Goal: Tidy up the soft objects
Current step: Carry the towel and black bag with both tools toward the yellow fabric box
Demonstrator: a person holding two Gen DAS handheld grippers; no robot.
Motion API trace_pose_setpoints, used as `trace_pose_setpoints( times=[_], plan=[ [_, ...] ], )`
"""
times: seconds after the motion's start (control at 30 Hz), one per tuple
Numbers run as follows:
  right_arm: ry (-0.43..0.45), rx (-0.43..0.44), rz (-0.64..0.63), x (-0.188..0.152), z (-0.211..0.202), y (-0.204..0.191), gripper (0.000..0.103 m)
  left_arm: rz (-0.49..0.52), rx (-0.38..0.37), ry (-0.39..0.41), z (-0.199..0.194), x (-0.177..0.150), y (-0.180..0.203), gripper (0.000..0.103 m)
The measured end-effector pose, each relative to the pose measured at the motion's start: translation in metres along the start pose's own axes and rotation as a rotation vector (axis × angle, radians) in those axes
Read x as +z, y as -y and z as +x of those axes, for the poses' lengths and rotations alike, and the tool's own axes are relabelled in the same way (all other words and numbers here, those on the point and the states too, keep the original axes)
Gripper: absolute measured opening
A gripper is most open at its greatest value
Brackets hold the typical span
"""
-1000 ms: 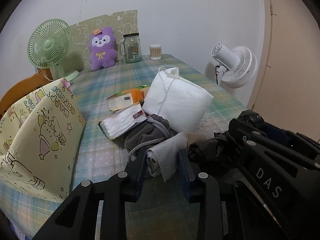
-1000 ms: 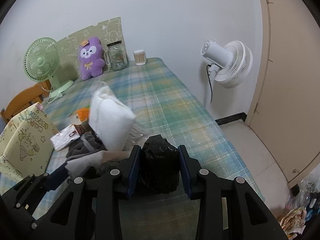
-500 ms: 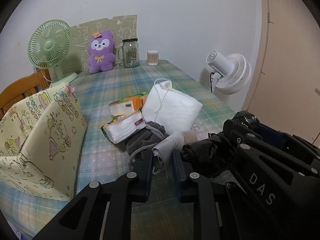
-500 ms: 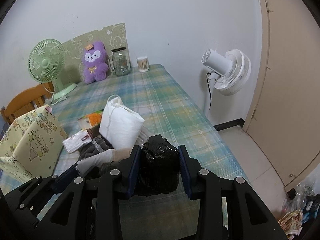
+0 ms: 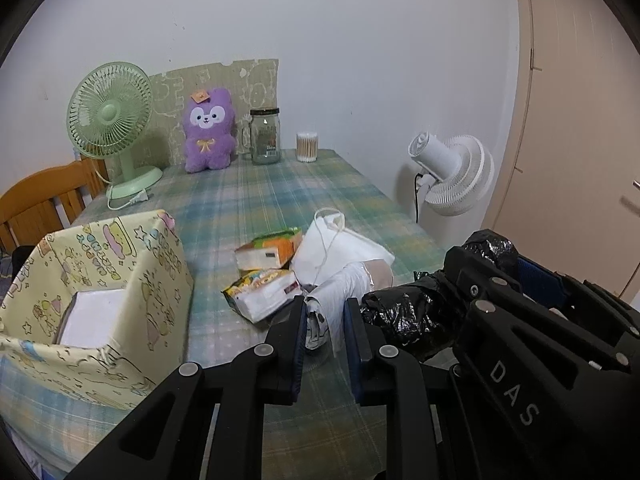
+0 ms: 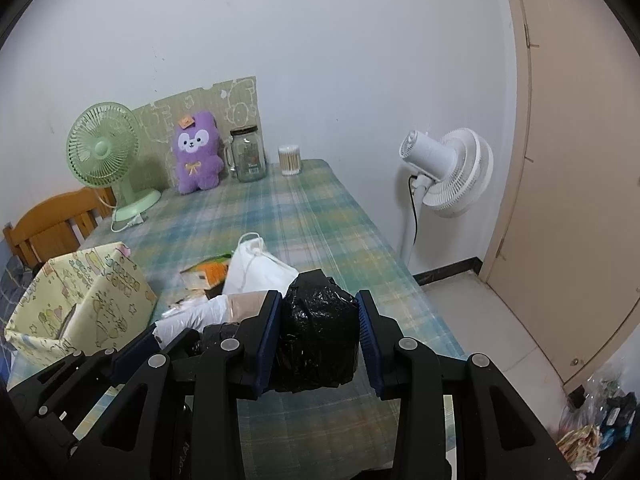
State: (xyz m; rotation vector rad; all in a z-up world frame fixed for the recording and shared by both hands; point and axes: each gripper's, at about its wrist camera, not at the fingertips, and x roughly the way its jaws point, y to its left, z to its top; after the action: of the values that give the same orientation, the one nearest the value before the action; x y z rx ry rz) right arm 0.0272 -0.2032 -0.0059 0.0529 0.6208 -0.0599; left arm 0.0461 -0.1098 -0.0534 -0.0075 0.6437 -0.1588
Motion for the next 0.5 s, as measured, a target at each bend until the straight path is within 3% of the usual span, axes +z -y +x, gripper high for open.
trace_pose_setpoints(
  times=[0.5],
  plan=[
    [0.056, 0.022, -0.029, 0.033, -0.022, -0.022, 0.041, -0.013, 0.035, 0.062, -0.024, 0.028, -0.013, 0.016]
  ],
)
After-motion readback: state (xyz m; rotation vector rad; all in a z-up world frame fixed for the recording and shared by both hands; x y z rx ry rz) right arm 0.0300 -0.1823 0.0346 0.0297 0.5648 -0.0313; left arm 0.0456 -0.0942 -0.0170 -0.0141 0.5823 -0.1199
